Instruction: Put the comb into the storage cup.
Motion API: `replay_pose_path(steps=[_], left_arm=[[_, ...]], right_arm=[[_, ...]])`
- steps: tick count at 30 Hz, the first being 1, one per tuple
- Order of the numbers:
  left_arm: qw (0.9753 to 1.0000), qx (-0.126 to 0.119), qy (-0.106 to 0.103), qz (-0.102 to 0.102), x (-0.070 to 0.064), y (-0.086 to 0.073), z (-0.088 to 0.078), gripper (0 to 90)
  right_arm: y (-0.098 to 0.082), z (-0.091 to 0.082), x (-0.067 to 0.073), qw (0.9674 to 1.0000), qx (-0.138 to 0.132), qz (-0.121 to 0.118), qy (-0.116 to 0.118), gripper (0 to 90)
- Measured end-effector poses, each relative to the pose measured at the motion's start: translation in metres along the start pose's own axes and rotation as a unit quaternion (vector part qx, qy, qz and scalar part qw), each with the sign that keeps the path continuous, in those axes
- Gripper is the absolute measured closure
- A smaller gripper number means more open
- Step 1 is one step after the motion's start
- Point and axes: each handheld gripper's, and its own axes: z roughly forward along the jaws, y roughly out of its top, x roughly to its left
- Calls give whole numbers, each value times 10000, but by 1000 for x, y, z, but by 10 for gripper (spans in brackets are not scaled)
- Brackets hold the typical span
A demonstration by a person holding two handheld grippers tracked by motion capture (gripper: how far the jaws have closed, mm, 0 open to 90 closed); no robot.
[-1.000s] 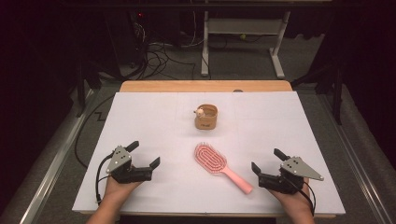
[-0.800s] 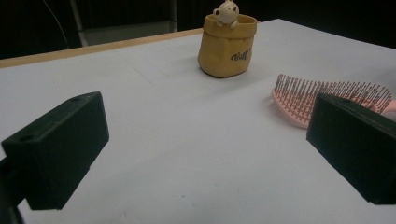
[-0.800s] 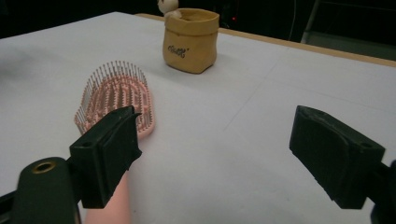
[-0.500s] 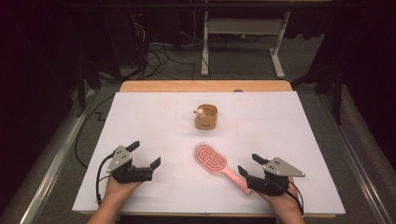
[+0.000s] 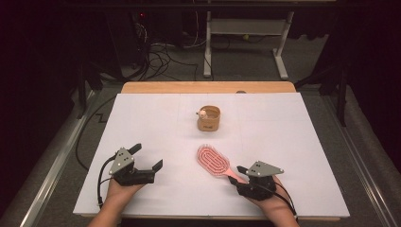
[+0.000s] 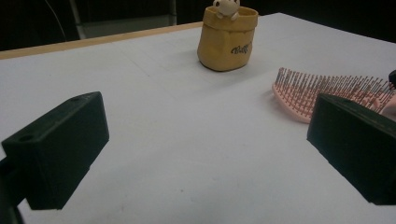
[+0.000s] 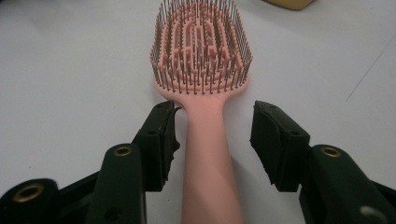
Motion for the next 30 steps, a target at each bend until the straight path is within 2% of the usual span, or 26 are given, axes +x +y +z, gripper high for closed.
replay_pose_path(steps=[1, 8, 9, 14, 20, 30], left_arm=[[10000, -7, -3, -2, 0, 0, 0, 0], [10000, -46, -11, -13, -1, 1, -1, 0], [10000, -43, -9, -20, -1, 1, -1, 0], [10000, -58, -26, -21, -1, 1, -2, 2], [10000, -11, -3, -17, -1, 1, -1, 1], [10000, -21, -8, -6, 0, 1, -2, 1]], right_arm=[[0, 2, 0, 10000, 83, 8, 19, 561], [2, 2, 2, 9998, 186, -19, 7, 630], [2, 3, 2, 9997, 244, -47, 17, 661], [2, 6, 2, 9994, 356, -44, 11, 680], [2, 6, 2, 9993, 376, 20, 33, 687], [2, 3, 1, 9992, 402, -22, -15, 689]])
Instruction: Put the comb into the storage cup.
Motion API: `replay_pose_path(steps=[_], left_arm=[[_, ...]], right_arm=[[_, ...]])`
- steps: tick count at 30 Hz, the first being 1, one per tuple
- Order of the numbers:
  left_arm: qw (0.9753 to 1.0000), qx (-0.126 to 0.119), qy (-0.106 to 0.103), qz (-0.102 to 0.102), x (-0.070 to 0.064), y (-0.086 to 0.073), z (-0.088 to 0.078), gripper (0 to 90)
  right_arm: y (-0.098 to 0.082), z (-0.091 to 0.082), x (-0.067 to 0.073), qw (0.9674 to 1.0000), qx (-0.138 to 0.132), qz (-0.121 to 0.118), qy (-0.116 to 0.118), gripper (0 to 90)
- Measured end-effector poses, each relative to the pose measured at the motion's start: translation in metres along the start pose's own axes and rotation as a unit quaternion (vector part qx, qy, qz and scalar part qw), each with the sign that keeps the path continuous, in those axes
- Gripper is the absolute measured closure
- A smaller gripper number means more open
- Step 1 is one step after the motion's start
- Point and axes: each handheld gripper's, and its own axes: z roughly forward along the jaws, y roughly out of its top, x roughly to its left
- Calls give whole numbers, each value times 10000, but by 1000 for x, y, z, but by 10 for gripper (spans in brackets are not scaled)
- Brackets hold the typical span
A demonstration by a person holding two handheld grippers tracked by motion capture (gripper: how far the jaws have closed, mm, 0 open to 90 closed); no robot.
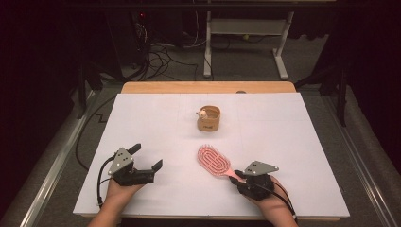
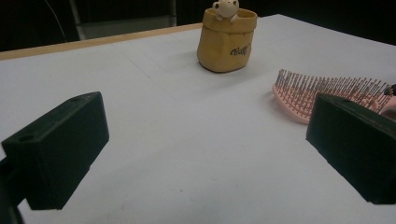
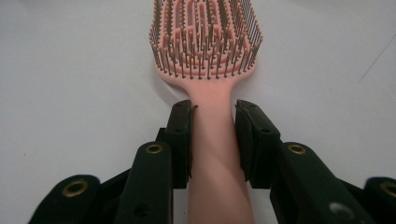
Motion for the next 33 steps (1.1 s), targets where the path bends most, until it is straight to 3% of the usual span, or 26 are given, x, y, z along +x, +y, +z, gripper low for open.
replay_pose_path(steps=[22, 33], left_arm=[[10000, 45, -7, 47, 0, 0, 0, 1], [10000, 42, 1, 13, 2, -1, 1, 0]], right_arm=[[-17, -22, -28, 9984, -74, 308, -469, 690], [-29, -38, -49, 9963, -78, 585, -626, 689]])
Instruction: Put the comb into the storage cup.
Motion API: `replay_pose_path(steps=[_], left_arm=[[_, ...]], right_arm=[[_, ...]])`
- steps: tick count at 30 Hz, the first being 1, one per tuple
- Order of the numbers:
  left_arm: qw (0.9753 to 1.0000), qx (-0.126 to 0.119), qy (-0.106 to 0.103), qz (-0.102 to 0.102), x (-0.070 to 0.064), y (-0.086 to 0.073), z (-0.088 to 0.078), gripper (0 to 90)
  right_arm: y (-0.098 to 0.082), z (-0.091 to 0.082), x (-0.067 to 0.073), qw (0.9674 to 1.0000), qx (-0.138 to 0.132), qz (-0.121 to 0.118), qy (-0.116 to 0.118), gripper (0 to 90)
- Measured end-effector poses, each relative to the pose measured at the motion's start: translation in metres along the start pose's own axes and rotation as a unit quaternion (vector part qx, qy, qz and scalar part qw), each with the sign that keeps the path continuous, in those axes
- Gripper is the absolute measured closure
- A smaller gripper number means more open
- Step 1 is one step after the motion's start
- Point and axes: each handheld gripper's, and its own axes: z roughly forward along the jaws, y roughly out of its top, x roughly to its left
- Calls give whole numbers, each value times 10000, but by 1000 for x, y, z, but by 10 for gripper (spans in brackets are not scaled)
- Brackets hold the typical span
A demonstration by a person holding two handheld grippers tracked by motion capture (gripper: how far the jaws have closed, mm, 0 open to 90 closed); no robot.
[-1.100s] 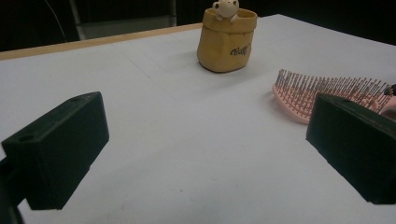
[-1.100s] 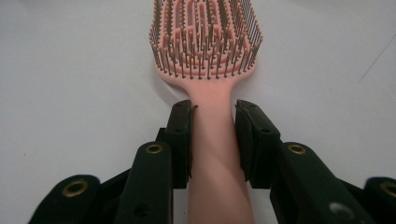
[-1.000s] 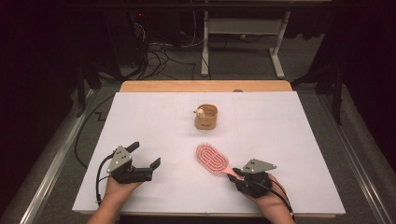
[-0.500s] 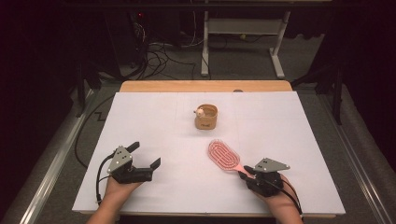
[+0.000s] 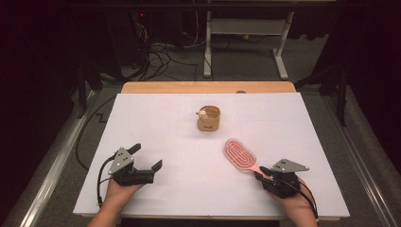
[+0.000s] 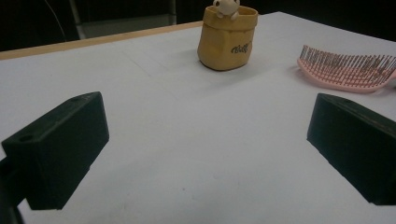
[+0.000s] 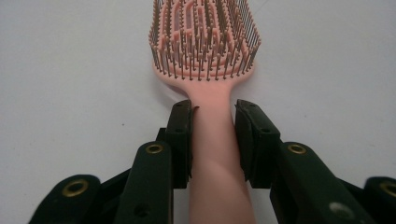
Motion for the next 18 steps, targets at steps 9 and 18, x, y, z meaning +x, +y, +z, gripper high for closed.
replay_pose_path(steps=[9, 18], left_arm=[[10000, 40, -9, 16, -1, 0, 1, 0], [10000, -25, -11, -55, -1, 0, 1, 0]], right_arm=[[-1, -4, -3, 9998, -119, 154, 104, 575], [1, -9, -7, 9980, -491, 384, 127, 374]])
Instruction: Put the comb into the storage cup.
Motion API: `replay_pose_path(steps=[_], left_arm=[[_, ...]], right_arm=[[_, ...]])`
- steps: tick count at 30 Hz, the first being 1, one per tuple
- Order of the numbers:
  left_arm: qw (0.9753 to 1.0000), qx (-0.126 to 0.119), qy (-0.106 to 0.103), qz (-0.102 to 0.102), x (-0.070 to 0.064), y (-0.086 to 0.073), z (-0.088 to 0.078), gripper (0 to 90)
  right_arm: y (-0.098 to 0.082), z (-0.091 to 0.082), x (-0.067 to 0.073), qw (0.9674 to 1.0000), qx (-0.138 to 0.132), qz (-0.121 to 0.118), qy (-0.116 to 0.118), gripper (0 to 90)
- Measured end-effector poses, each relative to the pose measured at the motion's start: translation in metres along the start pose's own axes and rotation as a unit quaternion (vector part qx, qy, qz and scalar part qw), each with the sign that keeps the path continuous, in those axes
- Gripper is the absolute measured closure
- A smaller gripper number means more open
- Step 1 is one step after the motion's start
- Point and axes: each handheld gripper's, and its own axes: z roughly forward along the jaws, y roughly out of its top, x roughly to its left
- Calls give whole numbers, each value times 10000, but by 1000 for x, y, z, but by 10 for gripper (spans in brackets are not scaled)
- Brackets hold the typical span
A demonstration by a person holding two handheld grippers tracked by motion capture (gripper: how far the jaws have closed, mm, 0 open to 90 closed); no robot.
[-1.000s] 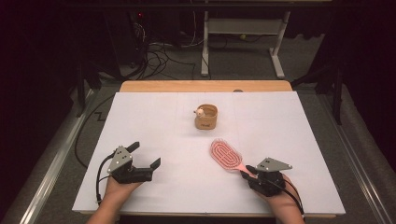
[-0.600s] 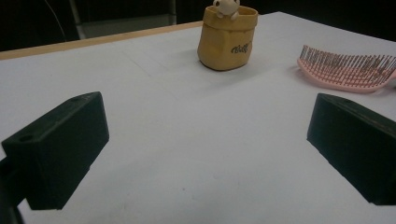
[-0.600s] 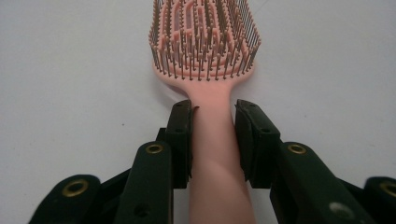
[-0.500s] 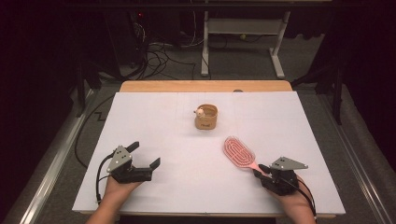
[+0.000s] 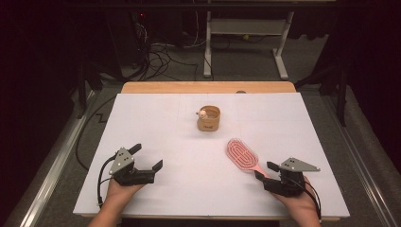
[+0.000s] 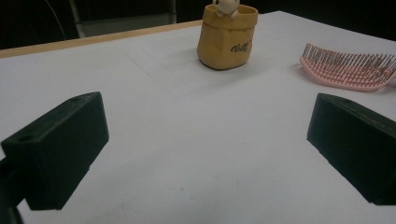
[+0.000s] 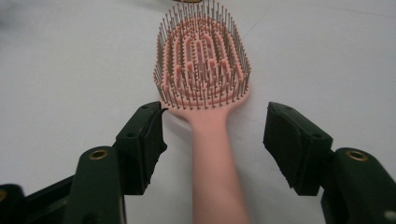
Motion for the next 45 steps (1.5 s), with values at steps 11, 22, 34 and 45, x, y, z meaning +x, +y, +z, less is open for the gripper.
replay_pose_path(steps=[11, 22, 34, 45], left_arm=[[10000, 76, 17, 34, 1, 0, 1, 0], [9999, 70, 103, 34, 3, 0, 1, 0], [10000, 54, 54, 44, 6, 2, 2, 1], [9998, 121, -105, 117, 4, 0, 7, 0]], right_arm=[[1, -2, 0, 9996, -150, -67, -232, 148], [3, -1, 1, 9989, -149, -175, -406, 2], [14, 8, 2, 9987, 273, -179, -393, 3], [26, 17, 0, 9940, 1031, -165, -314, 3]])
